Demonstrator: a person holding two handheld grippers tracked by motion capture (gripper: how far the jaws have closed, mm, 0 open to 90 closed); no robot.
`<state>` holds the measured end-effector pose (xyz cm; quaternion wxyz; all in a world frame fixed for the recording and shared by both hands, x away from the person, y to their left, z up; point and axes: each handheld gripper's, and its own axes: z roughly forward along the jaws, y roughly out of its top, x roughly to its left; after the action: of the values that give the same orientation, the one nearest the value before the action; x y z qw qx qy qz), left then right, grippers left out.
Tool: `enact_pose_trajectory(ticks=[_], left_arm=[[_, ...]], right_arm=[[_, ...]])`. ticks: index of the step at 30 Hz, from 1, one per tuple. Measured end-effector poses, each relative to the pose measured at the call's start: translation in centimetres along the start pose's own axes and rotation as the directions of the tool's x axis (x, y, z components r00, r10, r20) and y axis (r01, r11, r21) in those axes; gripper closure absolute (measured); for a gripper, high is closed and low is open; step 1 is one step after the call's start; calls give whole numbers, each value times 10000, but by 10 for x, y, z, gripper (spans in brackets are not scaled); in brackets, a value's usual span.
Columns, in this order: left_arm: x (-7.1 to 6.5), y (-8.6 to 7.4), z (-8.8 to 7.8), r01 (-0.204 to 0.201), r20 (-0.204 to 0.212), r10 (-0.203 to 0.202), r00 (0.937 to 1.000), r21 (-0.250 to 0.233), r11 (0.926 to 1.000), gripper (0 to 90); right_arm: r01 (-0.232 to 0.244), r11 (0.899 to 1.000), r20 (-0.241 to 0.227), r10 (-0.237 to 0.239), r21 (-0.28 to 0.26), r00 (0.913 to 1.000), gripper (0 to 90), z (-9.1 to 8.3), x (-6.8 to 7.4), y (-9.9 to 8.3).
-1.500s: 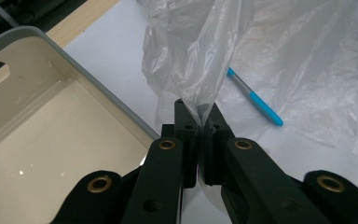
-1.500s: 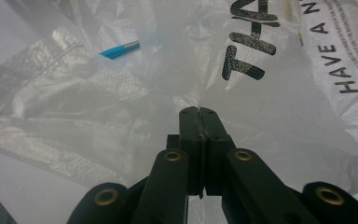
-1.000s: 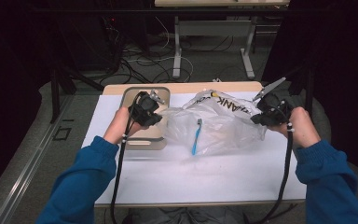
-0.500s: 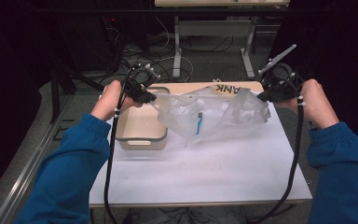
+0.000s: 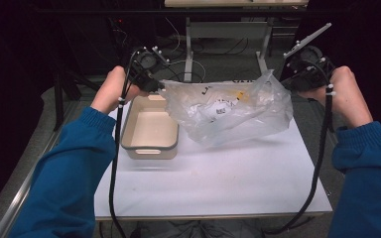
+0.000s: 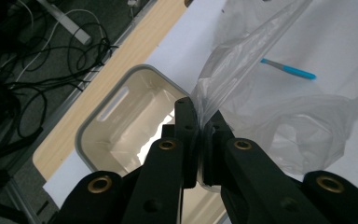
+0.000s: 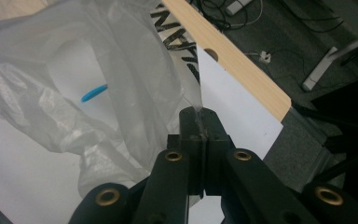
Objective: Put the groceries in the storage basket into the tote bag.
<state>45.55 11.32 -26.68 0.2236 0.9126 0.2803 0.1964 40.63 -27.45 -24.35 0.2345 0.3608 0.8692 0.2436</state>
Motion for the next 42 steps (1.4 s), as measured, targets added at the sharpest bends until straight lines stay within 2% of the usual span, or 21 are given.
enact_pose_trajectory(ticks=[3,4,8,9,14,22,28,30,31,32,33,34,36,39,41,42], left_arm=[[3,3,-4,66,-75,-67,9999,-58,10000,882],[3,3,-4,147,-62,-148,9999,-85,9999,882],[5,0,7,212,-46,-212,9998,164,9996,882],[5,-1,10,294,-34,-294,9996,222,9993,882],[4,-7,30,348,61,-351,9994,504,9981,882],[1,-25,70,444,316,-471,9984,809,9957,879],[-5,-45,98,706,543,-744,9957,682,9952,876],[-8,-52,109,1098,646,-1132,9915,540,9925,874],[-8,-55,113,1127,686,-1165,9908,571,9920,874],[-9,-59,119,1121,726,-1169,9905,671,9914,873],[-10,-62,123,1170,746,-1219,9897,674,9908,870],[-10,-65,128,1233,781,-1285,9886,671,9901,870],[-11,-72,138,1386,827,-1441,9861,686,9880,864],[-11,-80,144,1612,973,-1643,9816,396,9861,833],[-8,-82,144,1710,1103,-1723,9789,212,9850,774],[-7,-84,143,1765,1162,-1748,9777,-38,9843,743]], right_arm=[[-20,10000,40,21,-84,10000,900,-4,-1,2],[-44,10000,-21,44,66,10000,900,-3,-1,2],[-35,10000,-60,36,46,10000,900,8,-1,0],[-83,9998,-111,85,207,9999,900,11,-1,-2],[-232,9994,-181,237,265,9996,900,33,-1,-8],[-512,9978,-532,534,430,9972,900,77,1,-33],[-859,9963,-621,862,84,9943,899,106,4,-54],[-997,9950,-751,994,3,9922,897,115,5,-60],[-1057,9944,-740,1050,-50,9917,896,119,6,-63],[-1077,9942,-777,1072,-13,9912,896,122,6,-65],[-1291,9916,-819,1290,46,9883,895,129,8,-68],[-1218,9926,-844,1214,3,9890,894,133,9,-70],[-1365,9906,-915,1371,129,9863,887,143,12,-74],[-1501,9886,-1012,1505,114,9834,851,153,14,-77],[-1594,9872,-1171,1588,44,9803,825,155,14,-77],[-1528,9882,-1264,1498,-140,9806,804,154,14,-77]])
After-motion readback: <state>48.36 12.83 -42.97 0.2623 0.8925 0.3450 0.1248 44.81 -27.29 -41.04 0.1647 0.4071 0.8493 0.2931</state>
